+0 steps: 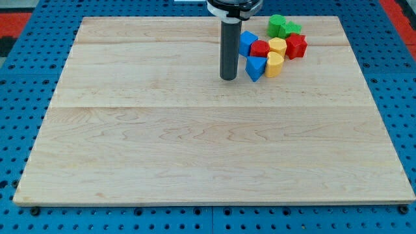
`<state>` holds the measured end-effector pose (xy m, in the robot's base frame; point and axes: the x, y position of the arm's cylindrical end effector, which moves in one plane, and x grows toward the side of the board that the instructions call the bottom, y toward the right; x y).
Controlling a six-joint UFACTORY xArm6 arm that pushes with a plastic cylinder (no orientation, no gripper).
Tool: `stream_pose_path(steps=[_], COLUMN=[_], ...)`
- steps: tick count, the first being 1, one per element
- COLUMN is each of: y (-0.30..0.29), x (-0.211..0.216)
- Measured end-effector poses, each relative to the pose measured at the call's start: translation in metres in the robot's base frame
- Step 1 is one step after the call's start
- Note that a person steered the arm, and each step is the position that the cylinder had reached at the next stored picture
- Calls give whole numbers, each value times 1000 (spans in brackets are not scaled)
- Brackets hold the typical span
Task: Move the green circle to the center left of the board
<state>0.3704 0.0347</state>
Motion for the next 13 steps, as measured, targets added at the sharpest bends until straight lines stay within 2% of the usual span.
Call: stream_pose_path(steps=[3, 4, 5, 6, 7, 8, 9, 11, 12, 13], y=[3, 43, 122, 187, 198, 234, 193, 88, 82, 118], x=[21, 60, 59, -3, -78, -123, -147, -150, -149, -173])
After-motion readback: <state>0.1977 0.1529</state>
